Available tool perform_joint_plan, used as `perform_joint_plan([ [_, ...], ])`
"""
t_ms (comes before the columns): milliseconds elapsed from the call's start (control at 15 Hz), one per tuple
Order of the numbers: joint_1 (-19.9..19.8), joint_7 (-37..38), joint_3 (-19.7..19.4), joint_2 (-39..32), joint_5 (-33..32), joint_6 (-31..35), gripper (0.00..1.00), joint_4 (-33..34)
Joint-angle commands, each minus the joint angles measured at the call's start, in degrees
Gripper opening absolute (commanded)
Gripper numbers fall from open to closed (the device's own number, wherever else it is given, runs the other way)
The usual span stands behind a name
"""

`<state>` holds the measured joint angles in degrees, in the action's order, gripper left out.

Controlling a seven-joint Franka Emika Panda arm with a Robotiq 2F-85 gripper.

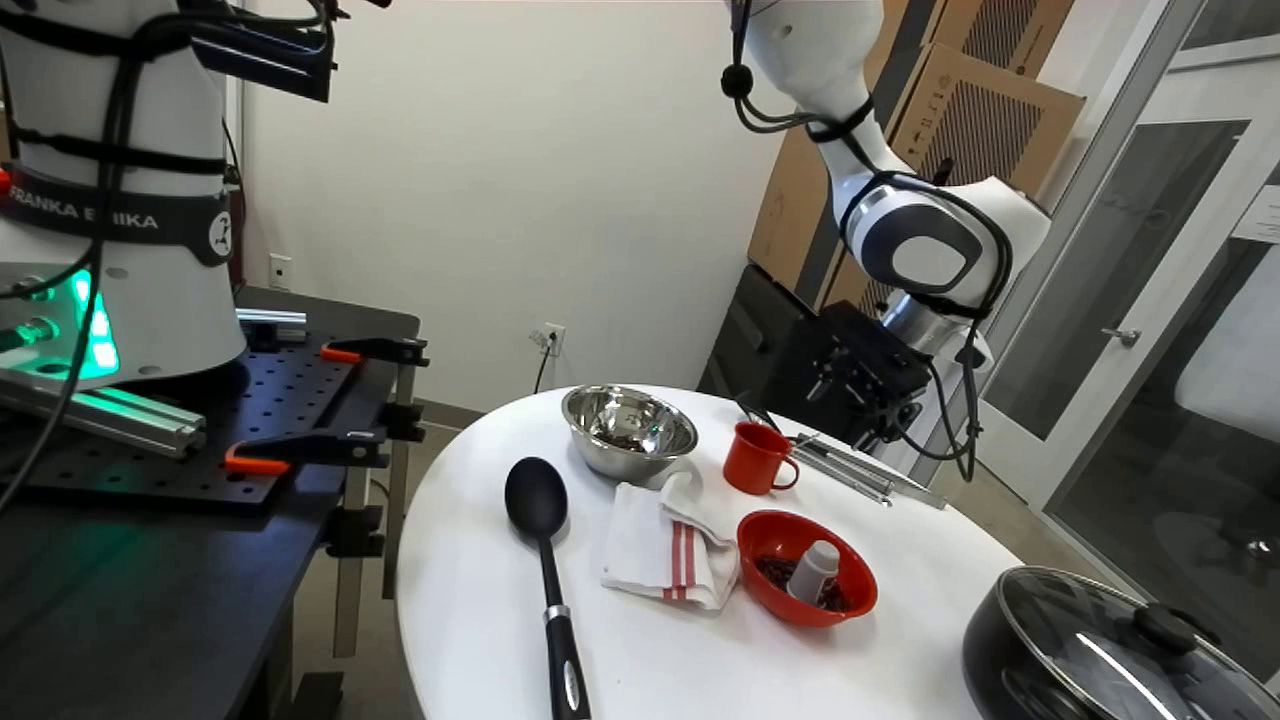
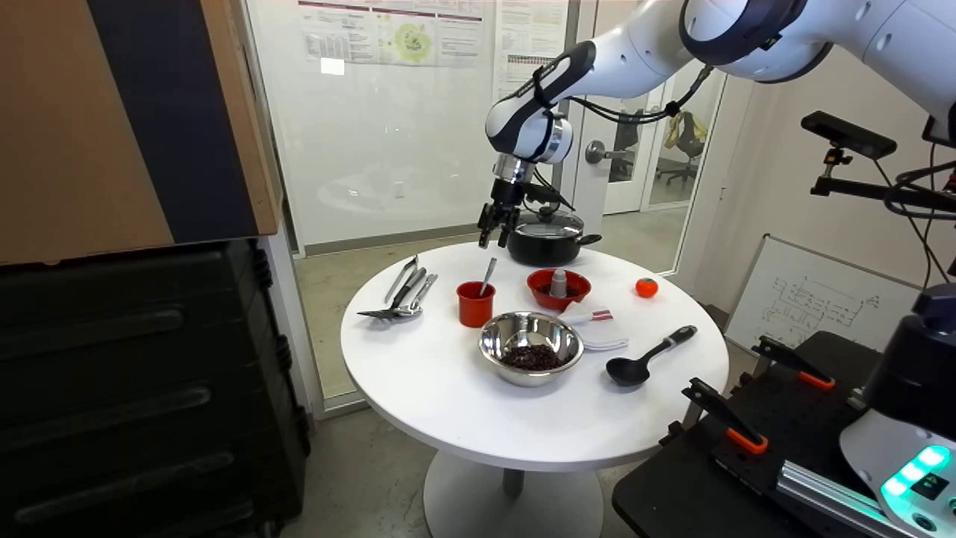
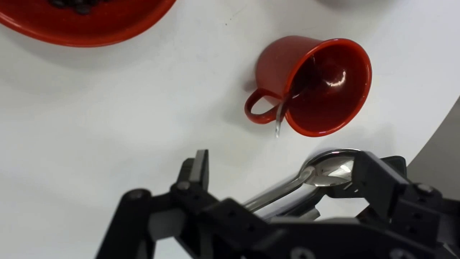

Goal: Use the spoon in the mug to stir in the metal bowl

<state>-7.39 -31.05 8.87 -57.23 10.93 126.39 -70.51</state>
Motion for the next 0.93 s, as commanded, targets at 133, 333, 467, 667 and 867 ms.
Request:
perform_joint_plan([
  [133, 0.4, 2.96, -0.46, -0.2, -2.01, -1.36, 1.0, 0.71],
  [333, 0.59, 4.07, -0.9, -0.27, -2.55, -2.23, 1.0, 0.62],
  [467, 0.8, 4.25, -0.93, -0.29, -3.07, -2.81, 1.0, 0.33],
  [667, 1.34, 4.43, -0.78, -0.74, -3.76, -3.4, 1.0, 0.43],
  [867, 2.08, 4.78, -0.96, -1.0, -4.4, -3.74, 1.0, 0.53],
])
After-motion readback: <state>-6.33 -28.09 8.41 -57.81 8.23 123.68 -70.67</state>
